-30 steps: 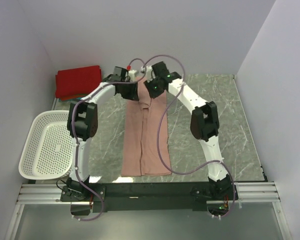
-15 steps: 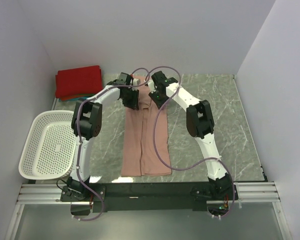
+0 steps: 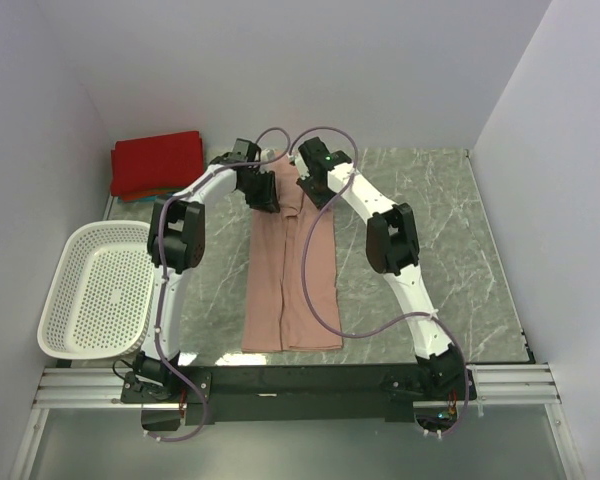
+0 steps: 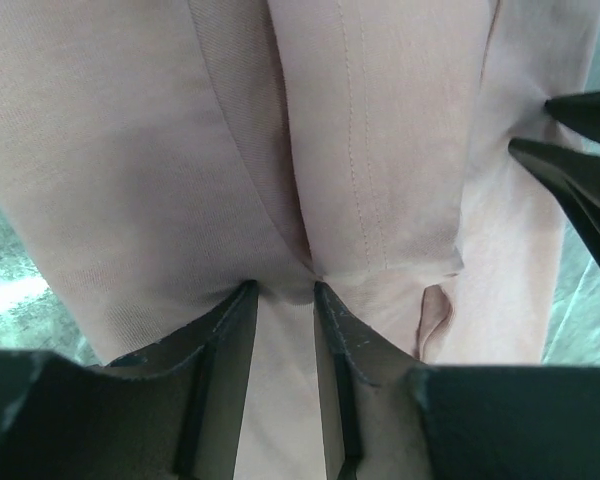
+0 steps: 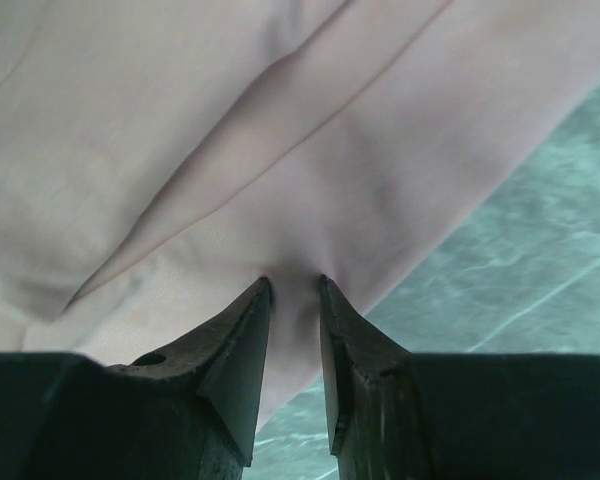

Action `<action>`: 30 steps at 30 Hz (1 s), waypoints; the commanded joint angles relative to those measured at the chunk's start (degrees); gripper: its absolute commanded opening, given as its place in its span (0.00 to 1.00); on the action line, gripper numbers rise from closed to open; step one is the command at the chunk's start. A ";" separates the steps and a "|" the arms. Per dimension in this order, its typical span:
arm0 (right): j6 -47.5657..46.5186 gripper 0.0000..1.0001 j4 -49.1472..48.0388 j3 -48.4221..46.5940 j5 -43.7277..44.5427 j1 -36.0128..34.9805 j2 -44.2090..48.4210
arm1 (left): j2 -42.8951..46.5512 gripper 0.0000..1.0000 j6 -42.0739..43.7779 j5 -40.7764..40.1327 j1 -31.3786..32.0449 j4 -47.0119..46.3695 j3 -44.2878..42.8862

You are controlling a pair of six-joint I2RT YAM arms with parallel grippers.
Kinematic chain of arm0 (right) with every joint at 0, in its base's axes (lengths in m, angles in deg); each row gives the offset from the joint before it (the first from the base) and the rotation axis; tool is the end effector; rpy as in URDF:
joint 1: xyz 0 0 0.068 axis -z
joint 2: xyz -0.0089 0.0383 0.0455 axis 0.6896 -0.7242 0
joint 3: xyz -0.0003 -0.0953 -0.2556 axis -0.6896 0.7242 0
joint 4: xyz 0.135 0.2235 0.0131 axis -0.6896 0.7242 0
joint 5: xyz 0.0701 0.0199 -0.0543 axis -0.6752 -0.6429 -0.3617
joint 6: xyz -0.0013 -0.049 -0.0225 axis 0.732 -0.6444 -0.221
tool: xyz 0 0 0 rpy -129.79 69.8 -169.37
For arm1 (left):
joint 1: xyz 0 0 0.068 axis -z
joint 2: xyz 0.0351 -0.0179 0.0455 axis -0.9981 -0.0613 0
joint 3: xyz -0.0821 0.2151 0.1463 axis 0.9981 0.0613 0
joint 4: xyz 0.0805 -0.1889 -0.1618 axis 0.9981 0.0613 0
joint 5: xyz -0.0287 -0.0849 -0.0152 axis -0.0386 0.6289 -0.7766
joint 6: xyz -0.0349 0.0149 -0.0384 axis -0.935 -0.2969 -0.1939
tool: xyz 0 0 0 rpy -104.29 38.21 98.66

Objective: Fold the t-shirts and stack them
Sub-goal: Fold the tshirt

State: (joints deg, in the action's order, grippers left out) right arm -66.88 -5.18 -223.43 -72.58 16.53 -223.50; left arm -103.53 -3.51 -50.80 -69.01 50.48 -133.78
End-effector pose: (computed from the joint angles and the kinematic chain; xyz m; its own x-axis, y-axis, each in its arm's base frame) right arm 0.4856 0.2454 0.1682 -0.6661 -0.6198 -0.4149 -0.6140 0.7715 -0.1666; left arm 0.4893 -0.1675 0.1584 -0.9169 0.0070 -0.3992 0.2008 0.8722 -0.4459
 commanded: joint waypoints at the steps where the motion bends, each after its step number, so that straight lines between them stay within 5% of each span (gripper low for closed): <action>1: -1.12 0.34 -0.52 -2.56 6.57 1.14 -3.56 | -4.32 0.37 -1.17 -2.03 -0.42 -0.90 -1.27; 7: -2.27 0.36 -3.60 -1.59 9.30 1.75 -2.86 | -3.45 0.42 -3.72 1.39 -1.39 -3.44 0.47; 11: 0.02 0.56 -11.30 5.50 6.15 3.60 4.50 | 7.33 0.70 -5.31 5.34 -3.76 -18.35 10.49; 18: -3.49 0.82 -15.90 13.59 -0.01 4.57 24.87 | 25.02 0.99 3.90 9.04 -8.15 -26.82 18.84; 23: -10.59 0.84 -15.46 22.20 -4.75 4.22 37.11 | 39.14 0.99 10.51 15.63 -12.36 -27.61 25.24; 28: -15.44 0.80 -19.05 32.05 -7.67 3.08 49.68 | 50.33 0.99 11.48 8.70 -12.91 -34.37 33.35; 30: -17.45 0.80 -21.53 36.54 -6.43 1.24 53.02 | 49.91 0.99 20.98 13.85 -12.99 -29.41 29.77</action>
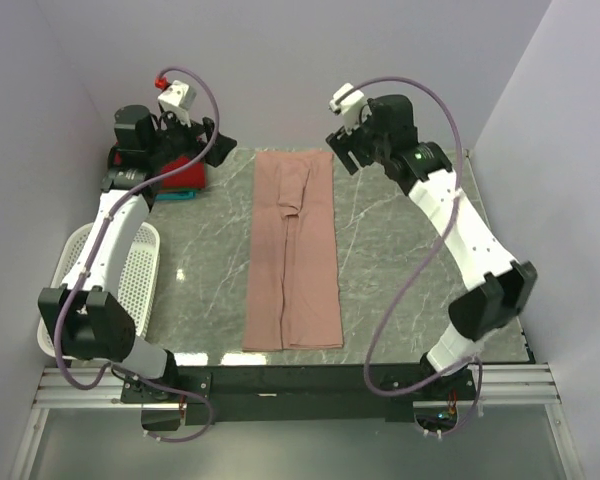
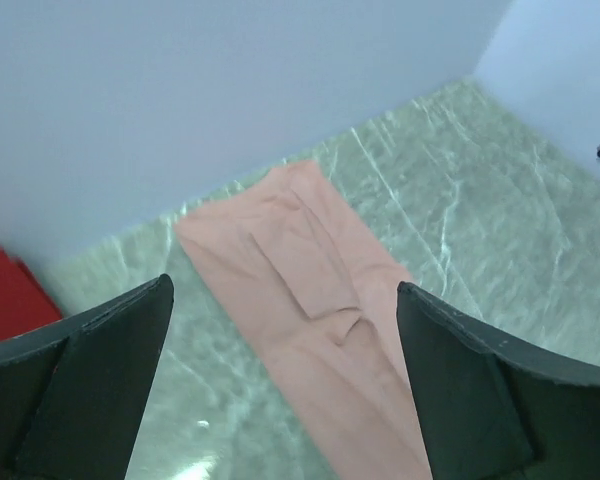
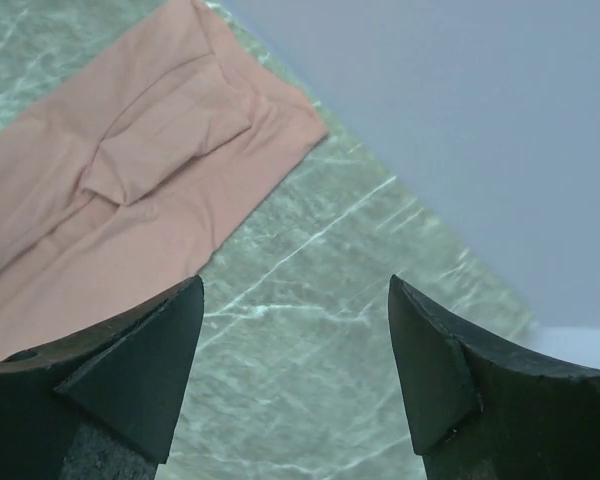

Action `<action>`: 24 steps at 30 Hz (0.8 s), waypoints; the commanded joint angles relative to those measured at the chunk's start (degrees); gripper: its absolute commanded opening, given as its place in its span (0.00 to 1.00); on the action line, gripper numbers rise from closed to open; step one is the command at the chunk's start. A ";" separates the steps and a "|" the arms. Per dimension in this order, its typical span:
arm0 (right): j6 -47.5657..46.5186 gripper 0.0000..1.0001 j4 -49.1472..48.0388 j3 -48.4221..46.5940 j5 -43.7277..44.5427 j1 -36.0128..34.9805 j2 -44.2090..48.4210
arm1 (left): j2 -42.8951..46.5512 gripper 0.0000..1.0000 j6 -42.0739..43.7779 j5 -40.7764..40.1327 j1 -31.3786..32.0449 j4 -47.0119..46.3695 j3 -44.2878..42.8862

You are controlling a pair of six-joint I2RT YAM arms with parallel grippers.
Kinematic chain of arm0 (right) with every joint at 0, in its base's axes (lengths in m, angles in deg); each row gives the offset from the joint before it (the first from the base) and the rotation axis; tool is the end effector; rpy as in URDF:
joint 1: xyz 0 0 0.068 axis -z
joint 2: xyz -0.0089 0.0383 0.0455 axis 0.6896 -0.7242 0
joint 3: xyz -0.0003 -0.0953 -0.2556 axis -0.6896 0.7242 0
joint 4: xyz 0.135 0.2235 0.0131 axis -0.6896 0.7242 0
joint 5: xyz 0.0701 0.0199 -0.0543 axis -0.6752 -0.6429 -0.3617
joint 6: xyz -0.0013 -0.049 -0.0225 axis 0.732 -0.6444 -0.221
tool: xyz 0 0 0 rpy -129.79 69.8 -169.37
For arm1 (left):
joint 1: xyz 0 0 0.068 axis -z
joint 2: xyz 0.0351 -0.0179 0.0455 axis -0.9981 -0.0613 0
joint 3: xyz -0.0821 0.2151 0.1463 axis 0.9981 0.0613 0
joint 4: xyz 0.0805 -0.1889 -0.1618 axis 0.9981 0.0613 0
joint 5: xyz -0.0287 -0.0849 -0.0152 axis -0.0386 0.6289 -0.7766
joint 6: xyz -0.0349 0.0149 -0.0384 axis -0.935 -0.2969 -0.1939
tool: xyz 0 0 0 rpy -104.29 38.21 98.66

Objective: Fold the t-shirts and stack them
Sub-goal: Fold the tshirt

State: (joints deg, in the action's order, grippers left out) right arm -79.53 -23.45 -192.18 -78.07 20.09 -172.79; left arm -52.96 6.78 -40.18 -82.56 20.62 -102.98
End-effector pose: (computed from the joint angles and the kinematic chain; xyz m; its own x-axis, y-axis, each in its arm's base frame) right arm 0.3527 0.1545 0.4234 -0.1641 -0.5676 -0.8068 -0.5605 0.7266 -0.3972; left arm 0.3534 -0.0430 0.4038 -0.2313 -0.0799 -0.9696 0.5553 0.8075 -0.1990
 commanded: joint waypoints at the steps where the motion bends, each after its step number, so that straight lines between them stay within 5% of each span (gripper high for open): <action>1: -8.29 0.80 -2.65 6.25 -0.77 -4.25 3.20 | -1.36 0.99 15.03 6.65 0.56 5.96 -3.48; 2: -10.16 0.81 -0.29 8.18 -1.29 -5.40 4.17 | -2.50 0.99 19.51 13.30 0.56 16.98 -8.03; 4: -13.93 0.88 1.75 11.17 -8.36 -5.85 9.08 | 0.01 0.99 29.99 15.12 0.82 23.84 -7.64; 11: -16.15 0.88 -1.32 38.55 -15.87 -11.81 28.59 | 26.96 0.99 59.78 16.53 1.96 30.70 27.02; 18: -11.94 0.81 -3.34 61.17 -14.92 -29.91 41.69 | 47.30 0.95 87.45 20.04 5.91 49.69 48.51; 24: -9.03 0.72 -10.81 70.94 -9.73 -43.11 39.69 | 56.55 0.71 87.93 17.15 14.87 47.86 57.66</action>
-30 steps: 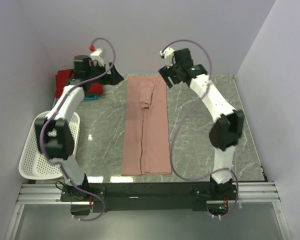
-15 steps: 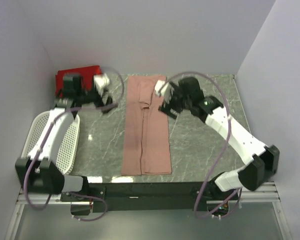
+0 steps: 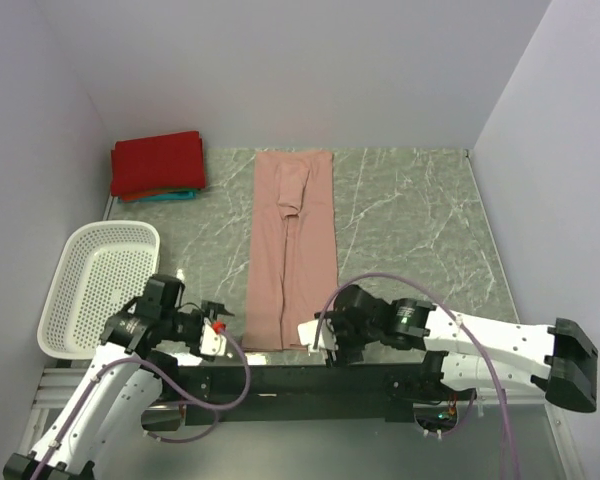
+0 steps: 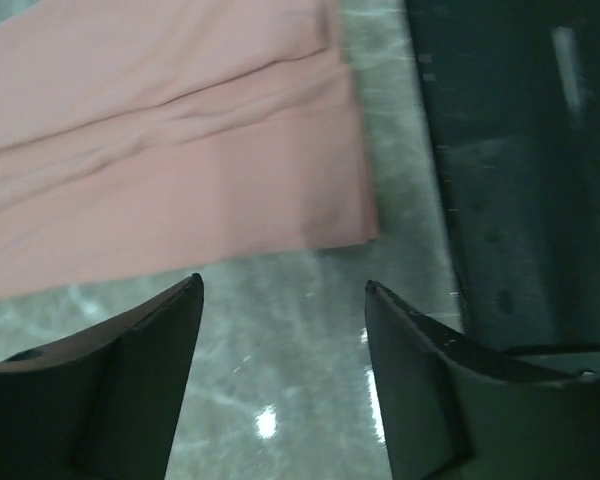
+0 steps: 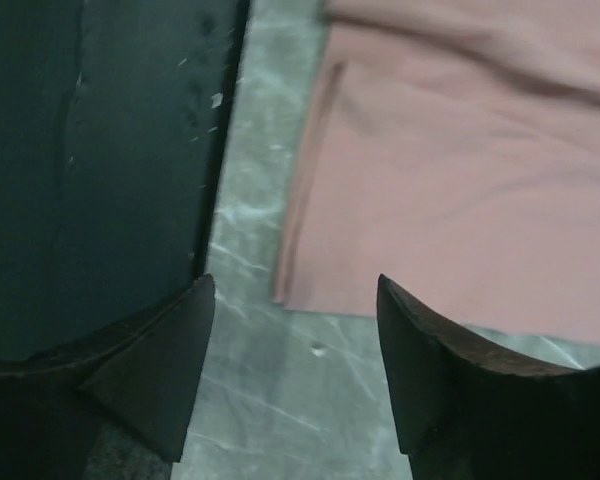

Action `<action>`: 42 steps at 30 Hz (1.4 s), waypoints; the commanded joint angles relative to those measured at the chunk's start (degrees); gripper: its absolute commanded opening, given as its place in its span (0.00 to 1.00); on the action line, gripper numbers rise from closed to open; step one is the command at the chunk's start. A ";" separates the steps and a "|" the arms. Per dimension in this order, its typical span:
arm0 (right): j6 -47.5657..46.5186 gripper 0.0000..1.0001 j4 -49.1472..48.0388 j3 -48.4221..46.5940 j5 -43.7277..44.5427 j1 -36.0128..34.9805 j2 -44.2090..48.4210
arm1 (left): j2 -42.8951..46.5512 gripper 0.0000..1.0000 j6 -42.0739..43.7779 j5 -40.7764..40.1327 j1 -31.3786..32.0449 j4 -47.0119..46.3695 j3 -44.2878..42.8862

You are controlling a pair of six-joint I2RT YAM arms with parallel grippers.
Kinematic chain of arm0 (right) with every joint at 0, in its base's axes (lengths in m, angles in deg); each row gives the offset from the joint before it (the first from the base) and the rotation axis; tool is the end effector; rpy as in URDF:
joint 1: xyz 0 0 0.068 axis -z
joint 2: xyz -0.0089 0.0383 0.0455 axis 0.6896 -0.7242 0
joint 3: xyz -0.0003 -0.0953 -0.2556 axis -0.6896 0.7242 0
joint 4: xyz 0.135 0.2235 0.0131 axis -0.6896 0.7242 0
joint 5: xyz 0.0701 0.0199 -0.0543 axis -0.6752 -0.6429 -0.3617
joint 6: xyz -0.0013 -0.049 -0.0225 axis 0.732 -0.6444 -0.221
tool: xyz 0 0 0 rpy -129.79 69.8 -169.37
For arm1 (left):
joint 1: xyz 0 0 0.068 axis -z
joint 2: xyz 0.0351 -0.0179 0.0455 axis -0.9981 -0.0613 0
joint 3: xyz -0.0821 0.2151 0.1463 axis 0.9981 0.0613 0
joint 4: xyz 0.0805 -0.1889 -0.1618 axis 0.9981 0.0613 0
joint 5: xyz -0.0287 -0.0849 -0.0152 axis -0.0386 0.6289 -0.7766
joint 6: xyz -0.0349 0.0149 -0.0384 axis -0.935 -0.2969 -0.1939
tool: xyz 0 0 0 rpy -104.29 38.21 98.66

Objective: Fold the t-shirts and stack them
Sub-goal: Fold the tshirt

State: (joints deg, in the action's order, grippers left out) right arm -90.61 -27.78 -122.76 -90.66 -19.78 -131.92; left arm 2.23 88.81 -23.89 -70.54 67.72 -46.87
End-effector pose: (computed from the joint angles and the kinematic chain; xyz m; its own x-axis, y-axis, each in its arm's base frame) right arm 0.0792 0.1774 0.2229 0.3086 -0.7202 -0.6214 -0.9496 -0.1947 -0.2458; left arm 0.0850 -0.0518 0.2088 0.3460 0.5727 -0.7432 0.9280 -0.0923 0.3609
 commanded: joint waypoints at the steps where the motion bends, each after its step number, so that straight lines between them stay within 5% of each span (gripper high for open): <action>1: 1.62 0.71 -7.36 2.40 2.77 -3.51 -1.45 | 1.01 0.69 5.30 0.25 3.91 0.23 1.91; 7: -1.03 0.63 -8.59 5.66 3.12 -4.92 -4.09 | -9.85 0.63 -9.20 -3.36 9.98 -9.00 -0.71; 23: -1.21 0.50 -9.57 5.84 8.39 -4.83 -16.20 | -12.97 0.63 -9.30 -5.72 11.74 -13.57 0.86; 29: 0.47 0.32 -8.42 5.22 8.40 -4.57 -19.64 | -13.14 0.63 -7.90 -4.42 11.74 -11.38 0.33; 34: 2.31 0.00 -7.98 4.44 7.78 -4.04 -20.35 | -15.06 0.61 -5.35 -5.29 13.23 -10.41 0.24; 42: 3.63 0.00 -6.58 1.98 6.47 -1.41 -19.74 | -16.74 0.57 -10.17 -8.01 18.85 -16.46 1.73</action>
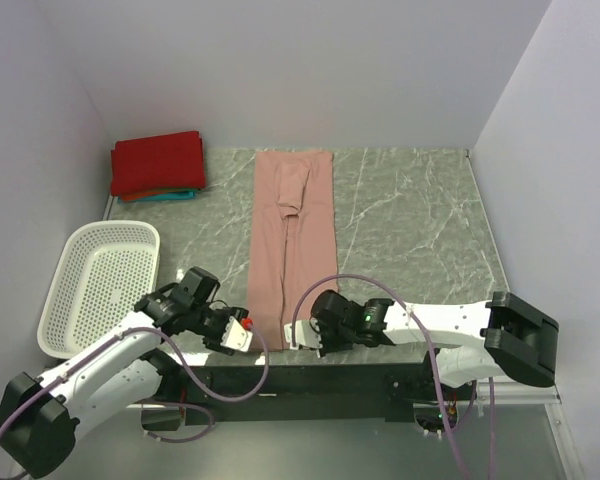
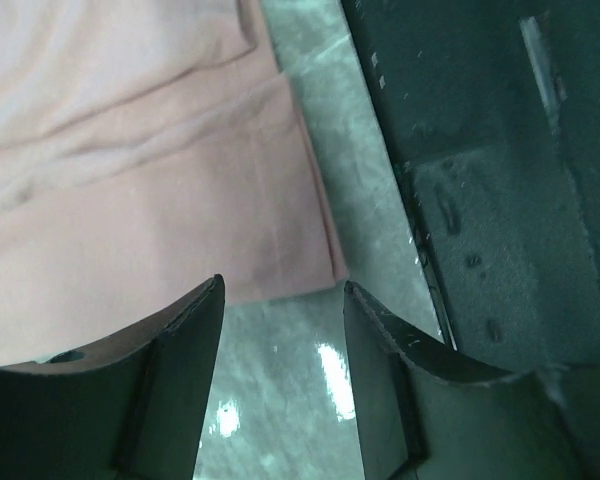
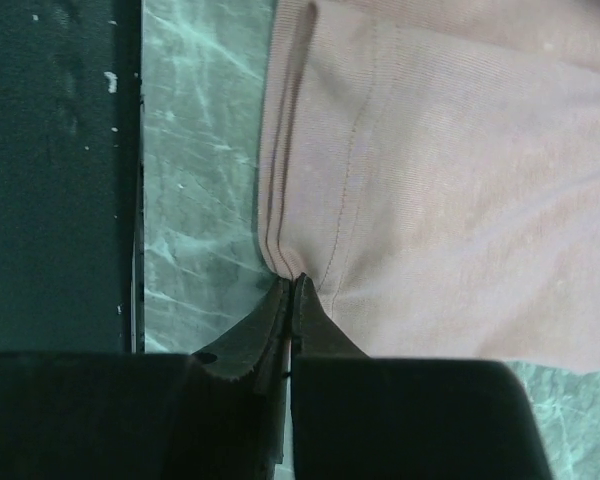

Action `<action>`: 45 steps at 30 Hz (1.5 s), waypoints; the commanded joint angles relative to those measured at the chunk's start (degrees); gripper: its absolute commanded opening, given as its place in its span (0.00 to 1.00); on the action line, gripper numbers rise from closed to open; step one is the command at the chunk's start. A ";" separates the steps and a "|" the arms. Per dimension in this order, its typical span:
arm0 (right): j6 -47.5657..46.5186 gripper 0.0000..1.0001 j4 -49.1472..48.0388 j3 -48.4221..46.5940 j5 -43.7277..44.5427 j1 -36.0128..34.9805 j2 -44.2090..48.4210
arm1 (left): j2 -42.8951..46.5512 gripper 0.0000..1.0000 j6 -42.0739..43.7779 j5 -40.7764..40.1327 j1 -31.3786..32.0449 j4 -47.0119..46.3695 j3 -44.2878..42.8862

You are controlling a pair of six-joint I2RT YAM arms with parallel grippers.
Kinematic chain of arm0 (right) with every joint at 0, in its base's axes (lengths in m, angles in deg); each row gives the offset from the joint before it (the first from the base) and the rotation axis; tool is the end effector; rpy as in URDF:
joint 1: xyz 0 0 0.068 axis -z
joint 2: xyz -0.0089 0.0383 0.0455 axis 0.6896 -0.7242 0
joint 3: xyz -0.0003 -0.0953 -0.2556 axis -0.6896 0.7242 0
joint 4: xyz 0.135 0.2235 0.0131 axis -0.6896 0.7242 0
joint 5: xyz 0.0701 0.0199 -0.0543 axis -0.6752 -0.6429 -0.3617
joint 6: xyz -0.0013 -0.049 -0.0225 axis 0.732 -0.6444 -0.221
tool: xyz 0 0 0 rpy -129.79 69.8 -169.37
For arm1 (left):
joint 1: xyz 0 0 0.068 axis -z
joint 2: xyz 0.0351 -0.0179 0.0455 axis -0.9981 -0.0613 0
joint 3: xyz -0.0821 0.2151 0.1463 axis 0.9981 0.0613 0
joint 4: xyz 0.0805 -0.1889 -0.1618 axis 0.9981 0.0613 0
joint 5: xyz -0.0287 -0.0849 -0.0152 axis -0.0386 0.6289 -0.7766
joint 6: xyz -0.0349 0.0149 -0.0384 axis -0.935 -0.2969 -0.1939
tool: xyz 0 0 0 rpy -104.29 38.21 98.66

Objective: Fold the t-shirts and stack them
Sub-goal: Fold the tshirt

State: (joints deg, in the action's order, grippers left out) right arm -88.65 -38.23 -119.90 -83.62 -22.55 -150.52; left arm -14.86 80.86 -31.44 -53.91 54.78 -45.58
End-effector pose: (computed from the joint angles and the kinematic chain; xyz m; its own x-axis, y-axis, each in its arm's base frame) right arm 0.0880 0.2100 0.1557 0.2646 -0.8503 -0.4550 -0.9613 -0.1951 -0.1944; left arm 0.1054 -0.0947 0.1808 0.3211 0.6276 -0.7092 0.9451 -0.2609 0.1970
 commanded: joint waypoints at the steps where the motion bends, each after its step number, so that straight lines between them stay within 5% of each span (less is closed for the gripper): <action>1: 1.84 0.00 4.13 -1.50 -0.75 1.55 -1.05 | 0.17 0.56 -3.35 -1.78 4.23 -4.93 0.79; 7: 2.02 0.00 4.58 -2.56 -1.81 3.04 -0.95 | -2.45 0.50 -6.44 -4.78 9.25 -8.80 1.85; 17: 1.14 0.00 4.93 -2.74 -3.04 4.54 -0.87 | -11.69 0.54 -11.01 -12.07 14.62 -15.75 2.21; 26: 0.96 0.00 6.16 -3.70 -3.57 5.07 -1.13 | -19.69 0.41 -13.03 -17.61 16.37 -16.98 0.01; 35: 2.54 0.00 7.56 -4.41 -4.62 6.47 4.13 | -17.59 0.01 -11.81 -14.99 16.99 -11.63 -3.42; 45: 4.65 0.00 10.64 -4.14 -7.43 5.07 10.55 | -12.66 0.00 -11.19 -8.57 18.57 -3.98 -8.77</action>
State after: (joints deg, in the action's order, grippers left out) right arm -85.24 -29.95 -122.04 -89.39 -16.67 -142.37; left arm -27.69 69.49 -44.64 -35.96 46.06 -50.39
